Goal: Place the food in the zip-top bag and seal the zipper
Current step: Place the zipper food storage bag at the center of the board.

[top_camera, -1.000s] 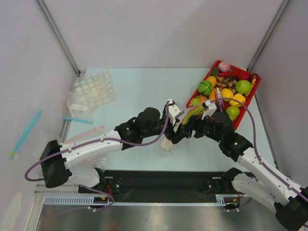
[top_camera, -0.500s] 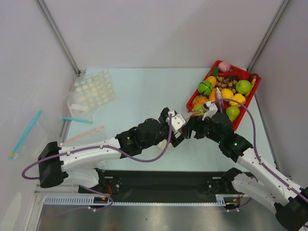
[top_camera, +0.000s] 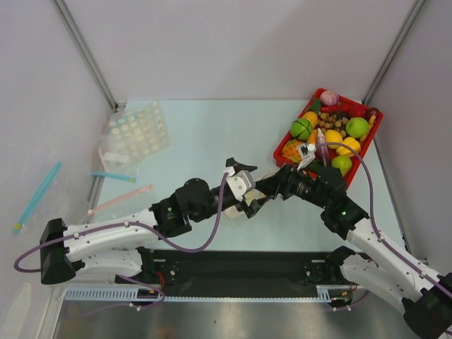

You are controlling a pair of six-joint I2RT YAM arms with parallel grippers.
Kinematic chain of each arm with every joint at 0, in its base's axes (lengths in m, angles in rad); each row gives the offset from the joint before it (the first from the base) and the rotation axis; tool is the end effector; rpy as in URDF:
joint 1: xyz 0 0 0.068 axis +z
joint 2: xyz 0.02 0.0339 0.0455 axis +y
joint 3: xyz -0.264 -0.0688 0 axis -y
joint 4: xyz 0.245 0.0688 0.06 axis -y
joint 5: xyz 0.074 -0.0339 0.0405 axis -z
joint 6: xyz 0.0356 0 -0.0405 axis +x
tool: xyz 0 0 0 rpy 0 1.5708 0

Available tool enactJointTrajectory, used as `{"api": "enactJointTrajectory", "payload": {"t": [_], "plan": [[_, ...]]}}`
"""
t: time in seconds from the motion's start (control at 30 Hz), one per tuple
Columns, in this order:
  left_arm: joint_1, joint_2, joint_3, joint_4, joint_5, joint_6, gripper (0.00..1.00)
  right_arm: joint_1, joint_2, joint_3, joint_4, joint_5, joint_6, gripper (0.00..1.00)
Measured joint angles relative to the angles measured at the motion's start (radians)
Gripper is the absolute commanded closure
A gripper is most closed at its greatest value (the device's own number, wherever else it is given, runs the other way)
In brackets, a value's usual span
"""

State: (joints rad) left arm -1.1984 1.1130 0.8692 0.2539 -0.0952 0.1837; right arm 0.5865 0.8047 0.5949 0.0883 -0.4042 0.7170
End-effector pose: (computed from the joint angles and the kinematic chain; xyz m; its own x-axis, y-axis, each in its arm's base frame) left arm 0.0996 -0.2456 0.3505 0.1667 0.0731 -0.9833 0.8770 0.4449 0.1817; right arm 0.1547 0.1196 0.2985 -0.6241 0.3107 -0.7169 -0.5623 0.4584 0.6882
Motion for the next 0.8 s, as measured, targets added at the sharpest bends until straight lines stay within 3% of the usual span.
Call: {"api": "enactJointTrajectory", "payload": {"t": [0.1,0.27,0.8], "plan": [[-0.012,-0.019,-0.014,0.012,0.003,0.006,0.08,-0.007,0.012,0.0,0.051,-0.019,0.066,0.36],[-0.02,-0.038,-0.066,-0.029,0.013,0.038,0.07,-0.013,0.059,0.005,0.106,-0.045,0.127,0.22],[-0.015,0.077,-0.057,-0.046,0.03,0.206,0.11,-0.088,0.034,0.058,-0.123,-0.04,0.002,0.2]]}}
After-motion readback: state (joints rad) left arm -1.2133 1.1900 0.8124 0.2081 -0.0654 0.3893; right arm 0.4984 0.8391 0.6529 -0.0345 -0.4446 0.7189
